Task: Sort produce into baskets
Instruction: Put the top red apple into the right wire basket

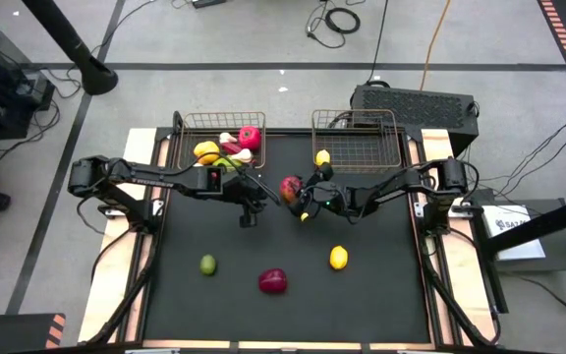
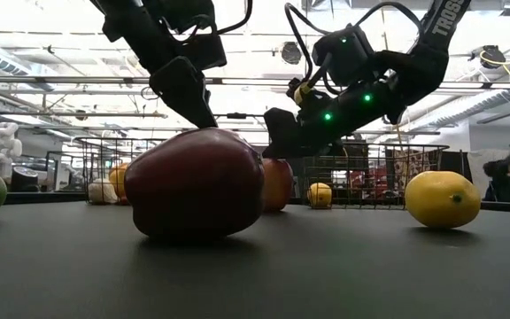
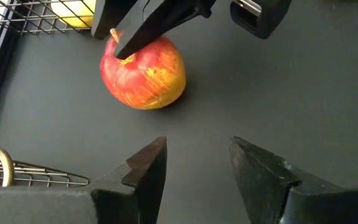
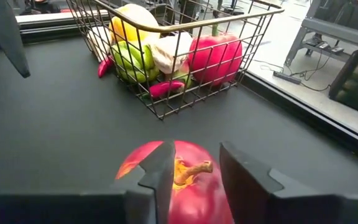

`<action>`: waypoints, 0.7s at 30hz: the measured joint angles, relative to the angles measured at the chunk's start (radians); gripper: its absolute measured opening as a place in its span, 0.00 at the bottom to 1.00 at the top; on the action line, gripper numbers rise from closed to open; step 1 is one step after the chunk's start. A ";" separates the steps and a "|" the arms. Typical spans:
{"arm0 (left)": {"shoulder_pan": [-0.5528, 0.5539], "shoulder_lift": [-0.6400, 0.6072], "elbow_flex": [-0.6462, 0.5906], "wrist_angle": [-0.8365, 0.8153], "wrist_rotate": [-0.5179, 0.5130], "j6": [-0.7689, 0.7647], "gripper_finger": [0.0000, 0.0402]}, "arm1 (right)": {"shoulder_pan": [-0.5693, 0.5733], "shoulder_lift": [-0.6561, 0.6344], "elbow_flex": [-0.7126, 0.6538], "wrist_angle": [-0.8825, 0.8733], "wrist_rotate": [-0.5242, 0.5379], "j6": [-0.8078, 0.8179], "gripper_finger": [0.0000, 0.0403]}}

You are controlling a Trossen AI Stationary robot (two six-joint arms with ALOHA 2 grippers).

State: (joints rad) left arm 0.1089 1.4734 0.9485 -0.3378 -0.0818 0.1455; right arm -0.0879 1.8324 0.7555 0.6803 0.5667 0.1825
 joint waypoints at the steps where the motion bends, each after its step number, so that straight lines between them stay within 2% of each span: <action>1: 0.000 0.000 0.000 0.000 0.000 0.000 0.45 | 0.000 0.000 0.000 -0.001 0.000 -0.001 0.28; 9: 0.000 0.000 0.000 0.000 0.000 0.001 0.45 | 0.003 -0.001 0.000 -0.005 -0.002 -0.018 0.14; 16: 0.000 0.000 0.000 -0.004 0.000 0.002 0.45 | 0.011 -0.001 0.000 0.002 -0.050 -0.017 0.03; 21: 0.000 0.000 0.000 -0.013 0.000 0.002 0.45 | 0.017 -0.009 0.003 -0.003 -0.070 -0.021 0.01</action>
State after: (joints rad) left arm 0.1089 1.4734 0.9485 -0.3508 -0.0818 0.1471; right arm -0.0708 1.8235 0.7582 0.6769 0.4971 0.1616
